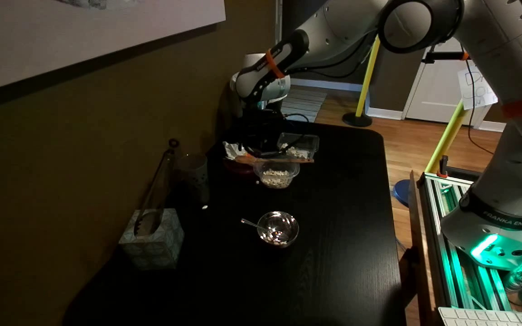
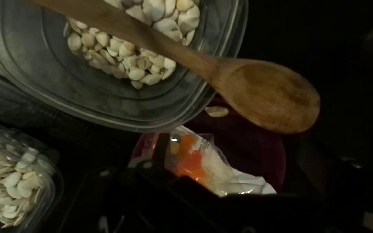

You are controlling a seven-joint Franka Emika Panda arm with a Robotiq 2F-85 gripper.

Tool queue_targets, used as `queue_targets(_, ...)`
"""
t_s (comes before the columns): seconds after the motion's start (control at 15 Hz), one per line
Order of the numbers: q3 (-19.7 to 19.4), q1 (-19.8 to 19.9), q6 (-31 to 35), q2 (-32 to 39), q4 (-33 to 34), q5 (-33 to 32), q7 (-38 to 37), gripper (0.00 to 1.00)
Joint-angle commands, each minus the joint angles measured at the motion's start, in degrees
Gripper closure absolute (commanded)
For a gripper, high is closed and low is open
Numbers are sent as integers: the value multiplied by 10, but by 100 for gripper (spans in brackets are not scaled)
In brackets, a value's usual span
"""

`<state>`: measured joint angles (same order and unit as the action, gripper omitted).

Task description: Pick up the clear packet with orange substance in it and put it in the silver bowl

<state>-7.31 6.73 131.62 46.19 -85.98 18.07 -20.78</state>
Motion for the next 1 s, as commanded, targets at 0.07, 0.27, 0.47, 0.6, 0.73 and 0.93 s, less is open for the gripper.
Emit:
queue_targets(0.07, -1, -13, 118, 65, 37, -17, -12, 0)
queue_targets(0.27, -11, -20, 171, 88, 55, -31, -15, 0)
queue_targets(0.47, 5, 2, 135, 81, 71, -28, 2, 0)
queue_targets(0.6, 1, -5, 158, 78, 56, -30, -4, 0)
queue_targets(0.73, 1, -1, 149, 78, 64, -30, -4, 0)
queue_targets(0.93, -13, -10, 146, 89, 73, -50, -4, 0)
